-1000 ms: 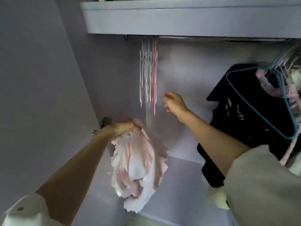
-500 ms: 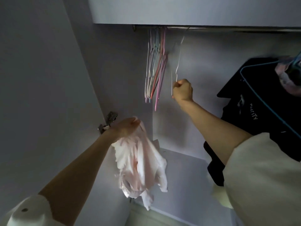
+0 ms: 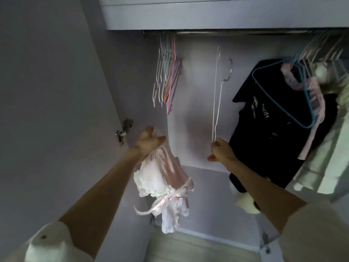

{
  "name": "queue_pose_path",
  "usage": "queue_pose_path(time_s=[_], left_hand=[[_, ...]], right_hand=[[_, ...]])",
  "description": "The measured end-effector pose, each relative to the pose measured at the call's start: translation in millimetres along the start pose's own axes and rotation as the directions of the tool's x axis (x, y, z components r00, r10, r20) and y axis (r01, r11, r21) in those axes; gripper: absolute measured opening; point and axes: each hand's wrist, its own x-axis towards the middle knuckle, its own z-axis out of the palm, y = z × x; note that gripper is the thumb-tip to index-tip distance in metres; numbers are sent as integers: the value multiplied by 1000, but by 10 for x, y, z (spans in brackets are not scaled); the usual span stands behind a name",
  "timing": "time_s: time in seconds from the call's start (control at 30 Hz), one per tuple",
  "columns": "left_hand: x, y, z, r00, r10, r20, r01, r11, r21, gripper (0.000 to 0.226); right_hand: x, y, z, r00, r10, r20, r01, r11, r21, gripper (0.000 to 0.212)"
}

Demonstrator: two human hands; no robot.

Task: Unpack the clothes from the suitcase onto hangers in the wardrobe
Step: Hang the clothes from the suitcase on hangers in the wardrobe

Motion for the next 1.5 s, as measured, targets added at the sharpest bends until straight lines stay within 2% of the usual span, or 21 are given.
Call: queue_pose_path(time_s=[0.13,0.2,0.33,0.57,0.63,0.7,0.73,0.87,0.93,0.97,1.07,1.13,1.23,1.3,1.4,1.5], left_hand=[[-439,-168,158,999,39,30,-35,993,-117,48],[-672,-236,208,994,59,91,-46,990,-133,49],[-940,-331,296,978,81,193,-60,992,-110,35],[-1177,-98,544,953,122,276,-87,987,-137,59],[-1204,15,628,939,179,294,-137,978,-160,52],[-1218,89,694,914,275,298,-219,953,-209,28],[-1210,138,753,906,317,280,-256,938,-234,25],[-1154,332,956,908,305,288,-266,949,-168,40],[-1174,428,1019,887,326,328,-310,945,-103,43],[-1177,465,1063,877,340,339,-333,940,-78,43],[-1178,525,1175,868,344,359,-363,932,-15,43],[-1175,531,1210,872,342,350,-366,931,4,43],[-1208,537,1174,888,311,338,-341,939,32,43],[-1243,548,1155,874,285,394,-330,943,49,41],[-1315,576,1131,845,209,492,-311,941,133,16],[-1295,567,985,802,87,591,-231,958,172,41]], right_hand=[[-541,530,-36,997,-35,-65,30,997,-69,34],[-817,779,-34,999,-36,-38,34,997,-69,34],[-1323,1043,-56,997,-42,62,40,998,41,34],[-1683,1026,-264,973,-107,205,122,991,-61,39],[-1695,996,-353,966,-111,235,140,984,-109,37],[-1699,964,-424,954,-106,280,150,979,-139,35],[-1692,941,-498,953,-95,288,140,980,-142,36],[-1610,872,-779,945,-60,323,99,989,-105,34],[-1571,775,-913,928,-141,345,164,986,-37,18],[-1546,699,-983,921,-198,335,189,980,59,9],[-1464,397,-1133,935,-268,233,182,925,333,30],[-1432,204,-1158,948,-266,172,157,866,475,31],[-1349,8,-1164,983,-145,112,19,687,726,37],[-1241,-80,-1131,991,-41,129,-78,610,788,41],[-1091,-145,-1054,995,64,80,-102,604,790,39],[-1001,-86,-1108,993,120,10,-84,637,767,40]])
